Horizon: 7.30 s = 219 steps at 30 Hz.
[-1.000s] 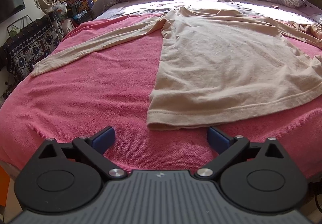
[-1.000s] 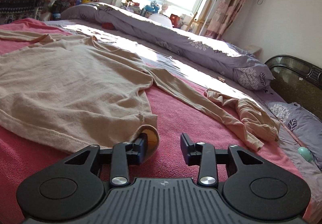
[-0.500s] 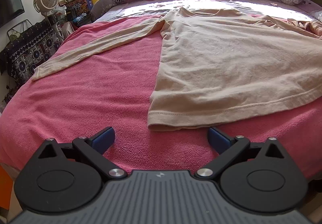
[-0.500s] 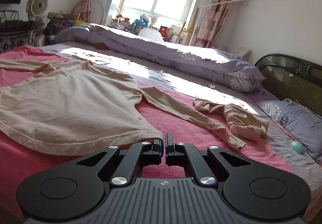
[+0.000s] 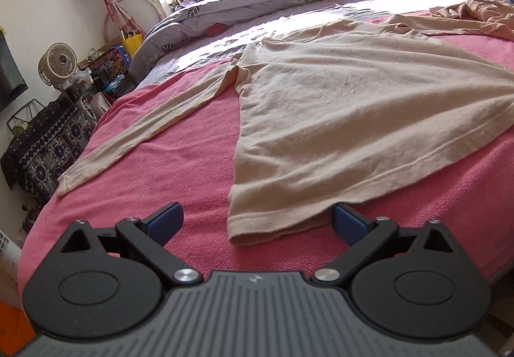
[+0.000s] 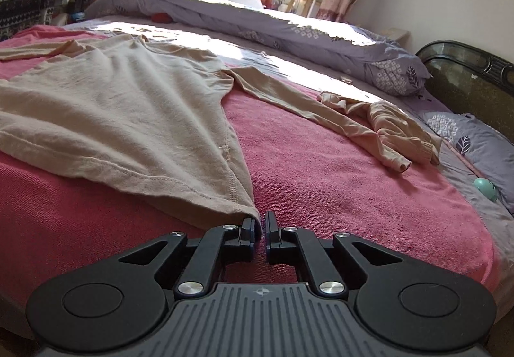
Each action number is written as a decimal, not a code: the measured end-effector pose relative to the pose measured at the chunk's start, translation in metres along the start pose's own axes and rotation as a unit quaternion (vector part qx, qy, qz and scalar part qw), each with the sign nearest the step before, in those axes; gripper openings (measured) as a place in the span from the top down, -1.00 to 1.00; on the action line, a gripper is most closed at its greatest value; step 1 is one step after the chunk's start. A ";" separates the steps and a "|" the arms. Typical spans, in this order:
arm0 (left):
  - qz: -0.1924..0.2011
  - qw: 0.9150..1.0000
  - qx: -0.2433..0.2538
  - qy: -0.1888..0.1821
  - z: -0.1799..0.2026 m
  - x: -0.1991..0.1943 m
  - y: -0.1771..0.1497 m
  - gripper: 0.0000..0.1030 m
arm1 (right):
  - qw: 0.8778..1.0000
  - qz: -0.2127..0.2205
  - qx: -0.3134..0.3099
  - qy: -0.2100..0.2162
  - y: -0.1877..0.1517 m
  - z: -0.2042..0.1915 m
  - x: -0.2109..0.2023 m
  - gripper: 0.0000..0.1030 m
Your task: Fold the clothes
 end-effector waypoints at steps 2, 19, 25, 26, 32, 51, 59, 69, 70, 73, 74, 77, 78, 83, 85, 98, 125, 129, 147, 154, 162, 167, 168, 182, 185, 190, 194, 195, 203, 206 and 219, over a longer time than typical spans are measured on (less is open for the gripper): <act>-0.002 1.000 -0.018 0.002 -0.003 0.004 0.003 -0.96 | 1.000 0.001 -0.001 0.000 0.000 0.001 0.000 0.82; 0.030 0.992 0.087 0.085 0.011 0.012 0.002 -0.84 | 1.000 0.005 0.022 -0.004 -0.002 0.009 0.003 0.50; 0.042 0.987 0.085 0.132 0.031 0.019 0.003 -0.62 | 0.997 0.034 0.061 0.019 0.004 0.015 0.003 -0.01; 0.044 0.986 0.084 0.137 0.034 0.020 0.003 -0.46 | 0.997 0.045 0.065 0.027 0.006 0.014 0.003 -0.26; 0.024 0.988 0.073 0.133 0.045 0.024 0.001 0.62 | 0.997 0.049 0.033 0.041 0.020 -0.007 0.013 0.49; -0.022 0.991 -0.023 0.130 -0.002 0.001 -0.006 0.95 | 1.000 0.013 0.006 0.008 0.007 0.005 -0.016 0.87; -0.017 0.990 -0.029 0.139 -0.003 -0.014 -0.011 0.93 | 1.000 0.023 -0.005 0.009 0.008 0.004 -0.028 0.86; -0.045 0.991 0.003 0.128 0.007 -0.005 -0.026 0.87 | 0.999 -0.011 -0.024 0.025 -0.007 -0.003 -0.015 0.83; -0.045 0.992 -0.001 0.121 0.006 -0.006 -0.026 0.87 | 0.999 -0.011 -0.022 0.027 -0.007 -0.002 -0.014 0.83; -0.046 0.993 -0.009 0.107 0.001 -0.011 -0.028 0.79 | 0.999 -0.011 -0.017 0.038 -0.008 0.002 -0.015 0.73; -0.045 0.994 -0.011 0.100 -0.001 -0.013 -0.029 0.75 | 0.999 -0.011 -0.016 0.045 -0.008 0.005 -0.015 0.66; -0.046 0.994 -0.027 0.094 -0.009 -0.019 -0.031 0.05 | 0.998 -0.017 -0.009 0.067 -0.008 0.018 -0.017 0.16; -0.048 0.993 -0.037 0.098 -0.013 -0.020 -0.031 -0.09 | 0.997 -0.022 -0.004 0.072 -0.008 0.024 -0.016 0.01; -0.071 0.990 -0.099 0.067 -0.043 -0.025 -0.038 -0.60 | 0.987 -0.072 0.057 0.129 -0.009 0.061 -0.012 -0.53; -0.084 0.988 -0.114 0.056 -0.054 -0.030 -0.045 -0.67 | 0.981 -0.094 0.066 0.154 -0.011 0.073 -0.013 -0.55; -0.034 0.976 -0.191 0.100 -0.116 -0.050 -0.017 -0.67 | 0.970 0.005 0.107 0.219 0.051 0.095 -0.026 -0.75; -0.038 0.988 -0.139 -0.055 -0.008 0.021 0.006 -0.96 | 0.967 0.070 -0.013 0.245 0.027 -0.026 0.025 -0.86; -0.048 0.984 -0.163 -0.060 -0.028 0.013 -0.013 -1.00 | 0.966 0.042 -0.037 0.254 0.025 0.000 0.015 -0.99; -0.067 0.988 -0.136 -0.025 -0.017 0.013 0.022 -0.98 | 0.986 -0.037 -0.089 -0.135 0.051 0.144 0.164 -0.18; -0.095 0.982 -0.156 -0.041 -0.011 0.024 0.012 -1.00 | 0.971 0.001 -0.087 -0.224 0.083 0.169 0.176 0.67; -0.092 0.981 -0.165 -0.048 -0.013 0.025 0.008 -1.00 | 0.962 -0.036 -0.030 -0.267 0.073 0.229 0.187 0.64; -0.092 0.981 -0.164 -0.049 -0.013 0.025 0.008 -1.00 | 0.966 -0.123 0.040 -0.224 0.041 0.241 0.200 0.25; -0.094 0.981 -0.163 -0.050 -0.014 0.024 0.011 -1.00 | 0.964 -0.116 0.056 -0.232 0.039 0.243 0.194 0.16; -0.063 0.983 -0.108 -0.136 0.024 0.104 0.114 -0.98 | 0.942 0.011 0.210 0.260 0.224 0.144 0.263 -0.74; -0.067 0.983 -0.105 -0.132 0.036 0.117 0.096 -1.00 | 0.919 -0.054 0.230 0.316 0.259 0.093 0.327 -0.74; -0.054 0.985 -0.100 -0.129 0.038 0.113 0.088 -1.00 | 0.917 -0.148 0.188 0.319 0.286 0.016 0.388 -0.62; -0.066 0.984 -0.102 -0.127 0.037 0.114 0.092 -1.00 | 0.905 -0.147 0.055 0.396 0.293 -0.018 0.325 0.01; -0.065 0.984 -0.103 -0.128 0.037 0.115 0.091 -1.00 | 0.896 -0.144 0.017 0.419 0.292 -0.023 0.305 -0.03; -0.043 0.987 -0.111 -0.112 0.041 0.115 0.088 -1.00 | 0.847 -0.172 -0.140 0.483 0.285 -0.030 0.239 -0.51; -0.041 0.987 -0.112 -0.109 0.042 0.116 0.088 -1.00 | 0.890 -0.146 -0.113 0.418 0.297 -0.017 0.263 -0.52; -0.032 0.987 -0.116 -0.106 0.043 0.114 0.085 -1.00 | 0.849 -0.088 -0.351 0.384 0.273 -0.108 0.272 0.11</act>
Point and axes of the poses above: each gripper's, at about its wrist camera, not at the fingertips, and x roughly the way its jaws point, z to its right, y to its top, the point moved 1 cm from there along x, roughly the way its jaws point, and after that the axes turned 1 degree about -z, right-handed, at the moved point
